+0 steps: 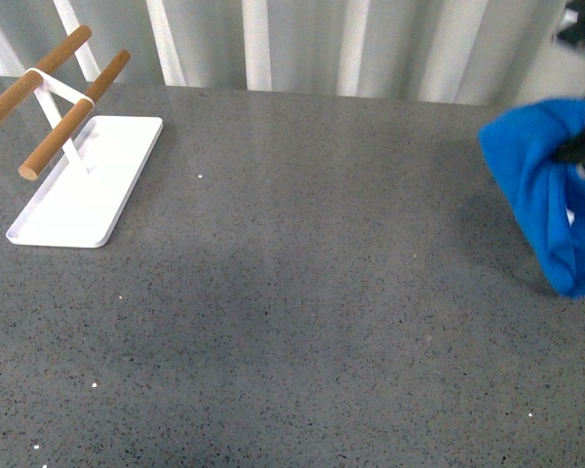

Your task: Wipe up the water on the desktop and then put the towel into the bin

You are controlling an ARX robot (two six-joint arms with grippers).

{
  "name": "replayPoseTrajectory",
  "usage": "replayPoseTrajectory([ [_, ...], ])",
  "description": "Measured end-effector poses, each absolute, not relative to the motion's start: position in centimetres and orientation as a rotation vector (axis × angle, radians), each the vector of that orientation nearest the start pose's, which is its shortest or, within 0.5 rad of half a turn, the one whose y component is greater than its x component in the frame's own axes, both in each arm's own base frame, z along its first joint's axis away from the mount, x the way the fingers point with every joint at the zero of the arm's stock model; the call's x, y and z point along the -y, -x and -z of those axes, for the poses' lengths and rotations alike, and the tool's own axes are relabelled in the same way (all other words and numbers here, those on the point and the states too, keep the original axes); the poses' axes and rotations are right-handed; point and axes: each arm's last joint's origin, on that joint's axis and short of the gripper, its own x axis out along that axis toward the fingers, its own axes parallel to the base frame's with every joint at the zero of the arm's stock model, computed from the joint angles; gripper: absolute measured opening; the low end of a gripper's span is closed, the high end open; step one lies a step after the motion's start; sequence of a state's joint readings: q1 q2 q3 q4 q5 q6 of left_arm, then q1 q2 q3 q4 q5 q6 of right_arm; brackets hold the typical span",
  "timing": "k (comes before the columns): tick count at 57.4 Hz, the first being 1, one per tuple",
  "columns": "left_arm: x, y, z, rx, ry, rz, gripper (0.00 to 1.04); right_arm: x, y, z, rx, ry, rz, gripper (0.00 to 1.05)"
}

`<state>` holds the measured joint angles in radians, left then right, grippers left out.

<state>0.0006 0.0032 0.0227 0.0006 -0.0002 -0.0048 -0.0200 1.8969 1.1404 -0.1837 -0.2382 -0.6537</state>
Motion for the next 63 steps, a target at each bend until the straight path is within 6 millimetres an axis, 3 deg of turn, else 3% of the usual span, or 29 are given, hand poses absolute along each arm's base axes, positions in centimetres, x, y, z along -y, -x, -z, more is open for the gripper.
replayPoseTrajectory([
  [8, 0.0, -9.6, -17.1, 0.020, 0.005, -0.001, 0.98, -0.3, -39.4, -21.2, -0.687, 0.489, -0.455, 0.05],
  [14, 0.0, -9.6, -17.1, 0.020, 0.005, -0.001, 0.98, 0.8, -39.4, -26.3, -0.570, 0.464, -0.409, 0.05],
  [21, 0.0, -9.6, -17.1, 0.020, 0.005, -0.001, 0.98, 3.7, -38.3, -30.9, -0.470, 0.429, -0.330, 0.05],
  [29, 0.0, -9.6, -17.1, 0.020, 0.005, -0.001, 0.98, 8.0, -36.4, -33.6, -0.419, 0.389, -0.232, 0.05],
  [35, 0.0, -9.6, -17.1, 0.020, 0.005, -0.001, 0.98, 11.3, -35.3, -33.8, -0.422, 0.349, -0.159, 0.05],
  [42, 0.0, -9.6, -17.1, 0.020, 0.005, -0.001, 0.98, 15.0, -34.0, -32.4, -0.468, 0.295, -0.079, 0.05],
  [53, 0.0, -9.6, -17.1, 0.020, 0.005, -0.001, 0.98, 19.2, -33.0, -27.5, -0.581, 0.197, 0.013, 0.05],
  [63, 0.0, -9.6, -17.1, 0.020, 0.005, -0.001, 0.98, 20.6, -33.8, -22.6, -0.681, 0.119, 0.028, 0.05],
])
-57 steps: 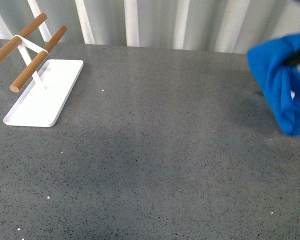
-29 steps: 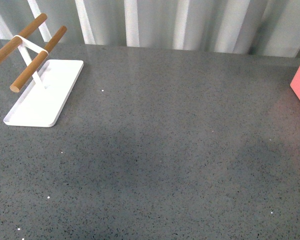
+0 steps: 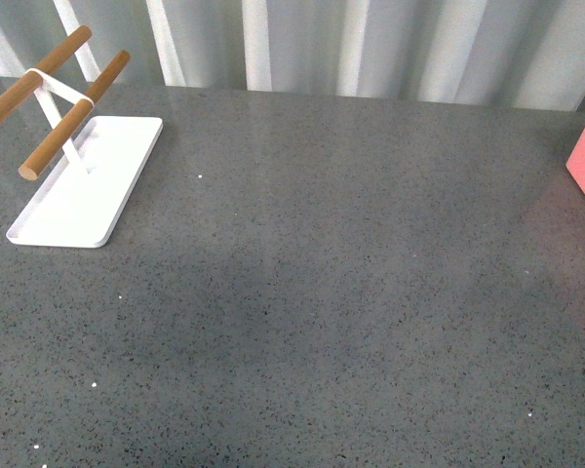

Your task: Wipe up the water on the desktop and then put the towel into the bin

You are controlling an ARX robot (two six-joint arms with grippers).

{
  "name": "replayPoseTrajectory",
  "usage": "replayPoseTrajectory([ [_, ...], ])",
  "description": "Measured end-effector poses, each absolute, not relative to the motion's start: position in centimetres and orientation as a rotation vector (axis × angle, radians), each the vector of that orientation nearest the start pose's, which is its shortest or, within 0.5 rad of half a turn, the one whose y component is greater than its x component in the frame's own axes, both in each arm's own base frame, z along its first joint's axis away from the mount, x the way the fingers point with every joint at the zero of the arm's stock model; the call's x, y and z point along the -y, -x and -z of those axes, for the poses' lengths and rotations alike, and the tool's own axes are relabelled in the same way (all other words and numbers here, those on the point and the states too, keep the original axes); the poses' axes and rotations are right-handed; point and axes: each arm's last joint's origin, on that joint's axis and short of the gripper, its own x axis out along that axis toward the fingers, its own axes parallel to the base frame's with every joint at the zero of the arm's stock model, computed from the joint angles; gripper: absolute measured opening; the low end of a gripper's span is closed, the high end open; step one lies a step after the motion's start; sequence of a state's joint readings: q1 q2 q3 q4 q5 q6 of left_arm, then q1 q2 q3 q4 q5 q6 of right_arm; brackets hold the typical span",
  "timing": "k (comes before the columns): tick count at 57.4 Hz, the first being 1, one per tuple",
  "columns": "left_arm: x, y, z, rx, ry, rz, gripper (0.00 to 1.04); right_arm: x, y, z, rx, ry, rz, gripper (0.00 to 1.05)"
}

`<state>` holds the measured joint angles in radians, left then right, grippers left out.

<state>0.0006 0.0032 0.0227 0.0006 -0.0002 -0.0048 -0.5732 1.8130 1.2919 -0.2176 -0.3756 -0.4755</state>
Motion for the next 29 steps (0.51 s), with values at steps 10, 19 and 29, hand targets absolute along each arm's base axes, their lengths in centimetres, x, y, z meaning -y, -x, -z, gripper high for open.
replayPoseTrajectory([
  [10, 0.0, -9.6, -17.1, 0.020, 0.005, -0.001, 0.98, 20.1, -35.3, -20.3, -0.721, 0.104, 0.019, 0.05],
  [19, 0.0, -9.6, -17.1, 0.020, 0.005, -0.001, 0.98, 19.0, -36.6, -19.1, -0.763, 0.120, 0.000, 0.05],
  [29, 0.0, -9.6, -17.1, 0.020, 0.005, -0.001, 0.98, 18.6, -37.2, -15.8, -0.922, 0.176, -0.014, 0.05],
])
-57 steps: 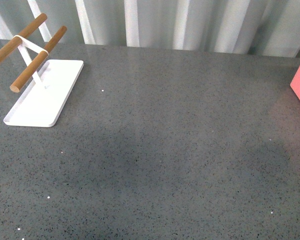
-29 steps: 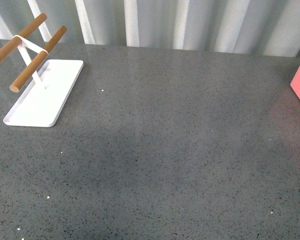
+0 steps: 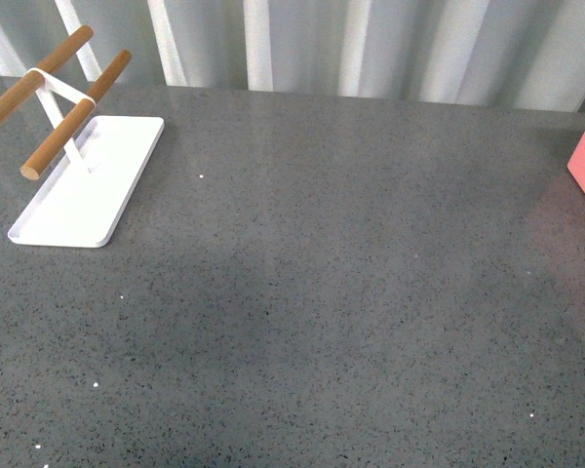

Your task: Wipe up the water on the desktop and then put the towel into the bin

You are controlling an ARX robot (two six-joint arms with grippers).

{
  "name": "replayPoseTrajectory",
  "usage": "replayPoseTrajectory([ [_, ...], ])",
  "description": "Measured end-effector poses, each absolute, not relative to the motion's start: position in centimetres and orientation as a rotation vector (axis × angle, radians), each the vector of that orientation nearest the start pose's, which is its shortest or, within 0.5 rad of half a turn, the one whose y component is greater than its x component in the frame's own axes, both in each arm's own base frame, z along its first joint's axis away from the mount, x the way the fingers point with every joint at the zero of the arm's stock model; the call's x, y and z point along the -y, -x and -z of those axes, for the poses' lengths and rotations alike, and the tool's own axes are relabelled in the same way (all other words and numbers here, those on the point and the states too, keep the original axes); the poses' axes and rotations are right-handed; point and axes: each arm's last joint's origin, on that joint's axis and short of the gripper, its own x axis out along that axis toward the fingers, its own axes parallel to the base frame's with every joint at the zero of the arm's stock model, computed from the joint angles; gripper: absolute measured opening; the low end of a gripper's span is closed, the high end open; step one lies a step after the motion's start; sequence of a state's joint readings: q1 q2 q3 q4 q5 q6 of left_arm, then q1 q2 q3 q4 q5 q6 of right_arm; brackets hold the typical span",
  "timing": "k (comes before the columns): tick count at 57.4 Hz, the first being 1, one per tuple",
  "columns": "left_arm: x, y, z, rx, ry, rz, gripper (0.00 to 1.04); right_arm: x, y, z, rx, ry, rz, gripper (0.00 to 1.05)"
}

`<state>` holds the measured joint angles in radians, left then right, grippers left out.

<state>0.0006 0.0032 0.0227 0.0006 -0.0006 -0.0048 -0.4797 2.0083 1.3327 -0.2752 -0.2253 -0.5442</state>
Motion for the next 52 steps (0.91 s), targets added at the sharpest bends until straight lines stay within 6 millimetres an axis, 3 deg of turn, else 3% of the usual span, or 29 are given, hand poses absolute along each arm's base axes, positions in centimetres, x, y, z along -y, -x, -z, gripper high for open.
replayPoseTrajectory([
  [8, 0.0, -9.6, -17.1, 0.020, 0.005, -0.001, 0.98, 19.1, -37.1, -14.0, -0.992, 0.184, -0.006, 0.05],
  [19, 0.0, -9.6, -17.1, 0.020, 0.005, -0.001, 0.98, 19.7, -37.3, -14.6, -0.993, 0.193, 0.008, 0.06],
  [52, 0.0, -9.6, -17.1, 0.020, 0.005, -0.001, 0.98, 20.2, -37.7, -15.5, -0.965, 0.190, 0.022, 0.91],
])
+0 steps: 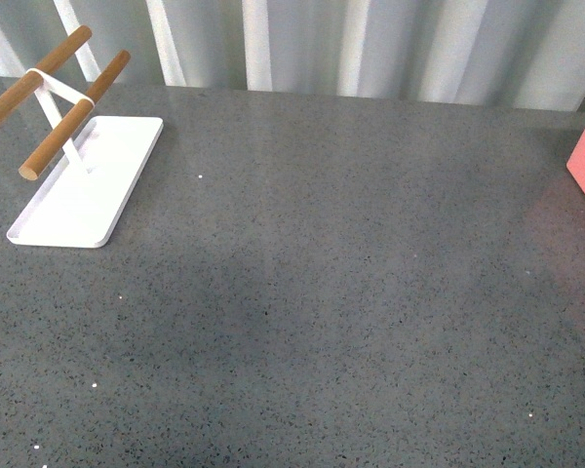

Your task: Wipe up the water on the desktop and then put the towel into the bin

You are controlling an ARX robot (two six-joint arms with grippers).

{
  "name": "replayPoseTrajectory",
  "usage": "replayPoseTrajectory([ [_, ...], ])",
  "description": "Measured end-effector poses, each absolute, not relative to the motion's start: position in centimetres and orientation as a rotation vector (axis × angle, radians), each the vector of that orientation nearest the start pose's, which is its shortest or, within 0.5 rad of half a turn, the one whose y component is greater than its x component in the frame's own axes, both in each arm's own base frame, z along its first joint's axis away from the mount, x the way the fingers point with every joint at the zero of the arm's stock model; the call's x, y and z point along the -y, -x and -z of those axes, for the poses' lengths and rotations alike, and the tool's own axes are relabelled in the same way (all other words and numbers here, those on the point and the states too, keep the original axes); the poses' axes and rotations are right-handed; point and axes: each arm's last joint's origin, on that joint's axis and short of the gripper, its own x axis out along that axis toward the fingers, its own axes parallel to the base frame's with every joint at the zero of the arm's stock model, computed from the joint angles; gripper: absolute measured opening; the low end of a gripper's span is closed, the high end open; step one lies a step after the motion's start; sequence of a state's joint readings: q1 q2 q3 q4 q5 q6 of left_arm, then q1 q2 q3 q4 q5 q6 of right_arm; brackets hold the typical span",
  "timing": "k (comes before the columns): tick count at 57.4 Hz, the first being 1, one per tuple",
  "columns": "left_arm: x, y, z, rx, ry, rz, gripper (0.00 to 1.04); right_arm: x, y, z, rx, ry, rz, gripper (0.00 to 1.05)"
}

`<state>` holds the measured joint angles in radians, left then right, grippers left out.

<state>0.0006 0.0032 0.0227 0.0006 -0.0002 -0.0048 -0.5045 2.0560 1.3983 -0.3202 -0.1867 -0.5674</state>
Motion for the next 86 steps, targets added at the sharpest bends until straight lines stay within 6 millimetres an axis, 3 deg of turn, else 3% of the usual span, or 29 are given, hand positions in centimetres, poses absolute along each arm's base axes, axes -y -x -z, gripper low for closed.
replayPoseTrajectory([
  [4, 0.0, -9.6, -17.1, 0.020, 0.005, -0.001, 0.98, 20.2, -37.7, -15.5, -0.963, 0.179, 0.022, 1.00],
  [20, 0.0, -9.6, -17.1, 0.020, 0.005, -0.001, 0.98, 19.6, -38.2, -16.3, -0.878, 0.142, 0.012, 0.98],
  [26, 0.0, -9.6, -17.1, 0.020, 0.005, -0.001, 0.98, 18.6, -38.1, -18.5, -0.764, 0.122, 0.006, 0.98],
  [32, 0.0, -9.6, -17.1, 0.020, 0.005, -0.001, 0.98, 16.0, -37.1, -22.5, -0.600, 0.146, 0.000, 0.98],
  [41, 0.0, -9.6, -17.1, 0.020, 0.005, -0.001, 0.98, 10.1, -33.3, -27.6, -0.411, 0.150, -0.123, 0.98],
  [45, 0.0, -9.6, -17.1, 0.020, 0.005, -0.001, 0.98, 6.8, -30.6, -29.3, -0.346, 0.149, -0.208, 0.98],
  [53, 0.0, -9.6, -17.1, 0.020, 0.005, -0.001, 0.98, 2.8, -25.8, -29.7, -0.317, 0.146, -0.314, 0.98],
  [61, 0.0, -9.6, -17.1, 0.020, 0.005, -0.001, 0.98, 0.9, -22.5, -29.0, -0.294, 0.178, -0.342, 0.97],
  [70, 0.0, -9.6, -17.1, 0.020, 0.005, -0.001, 0.98, 0.0, -20.2, -27.2, -0.017, 0.095, -0.026, 0.71],
  [80, 0.0, -9.6, -17.1, 0.020, 0.005, -0.001, 0.98, 0.0, -18.2, -23.9, -0.006, 0.039, -0.005, 0.41],
  [86, 0.0, -9.6, -17.1, 0.020, 0.005, -0.001, 0.98, 0.0, -16.9, -22.1, -0.009, 0.031, -0.007, 0.14],
])
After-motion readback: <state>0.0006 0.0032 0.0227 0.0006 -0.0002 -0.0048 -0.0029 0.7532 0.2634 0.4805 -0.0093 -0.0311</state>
